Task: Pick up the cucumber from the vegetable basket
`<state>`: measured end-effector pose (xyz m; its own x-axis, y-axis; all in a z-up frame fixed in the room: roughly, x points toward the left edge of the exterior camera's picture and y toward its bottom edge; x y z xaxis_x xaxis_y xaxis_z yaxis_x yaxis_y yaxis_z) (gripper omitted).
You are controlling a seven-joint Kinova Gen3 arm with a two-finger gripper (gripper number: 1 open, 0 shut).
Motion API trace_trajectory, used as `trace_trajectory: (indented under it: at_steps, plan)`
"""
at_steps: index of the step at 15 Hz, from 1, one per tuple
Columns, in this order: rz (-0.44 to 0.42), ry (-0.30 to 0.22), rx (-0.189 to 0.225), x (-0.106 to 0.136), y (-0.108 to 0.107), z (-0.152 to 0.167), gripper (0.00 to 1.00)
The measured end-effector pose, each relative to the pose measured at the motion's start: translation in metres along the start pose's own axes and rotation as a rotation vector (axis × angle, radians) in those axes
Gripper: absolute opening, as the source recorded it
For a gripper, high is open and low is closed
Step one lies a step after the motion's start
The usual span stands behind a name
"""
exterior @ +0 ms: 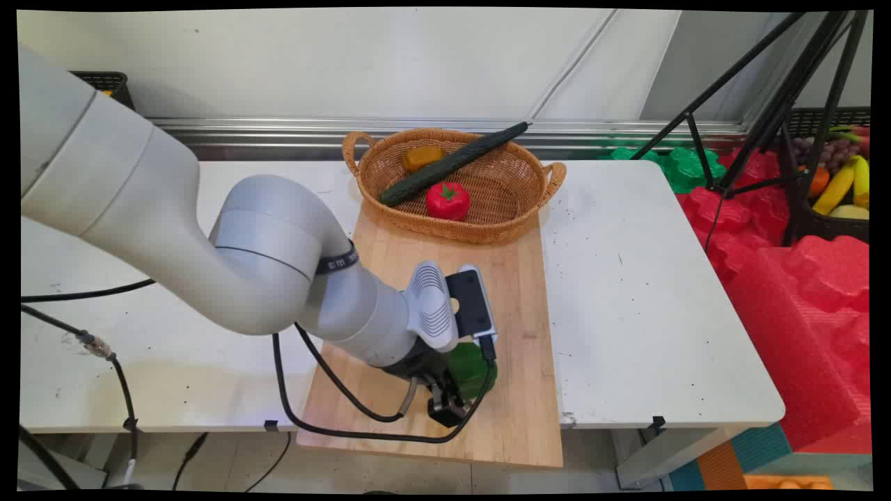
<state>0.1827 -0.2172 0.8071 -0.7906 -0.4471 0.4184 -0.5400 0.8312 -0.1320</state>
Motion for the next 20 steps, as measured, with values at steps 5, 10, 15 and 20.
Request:
trace_trajectory:
  at_steps: [5,10,15,20]
  plan:
    - [0.031,0.033,-0.007,-0.006,-0.007,-0.009,1.00]
    - [0.091,0.077,-0.009,-0.003,-0.021,-0.037,1.00]
    - [0.119,0.152,-0.004,0.002,-0.049,-0.092,1.00]
    - [0.114,0.193,0.018,-0.001,-0.082,-0.138,1.00]
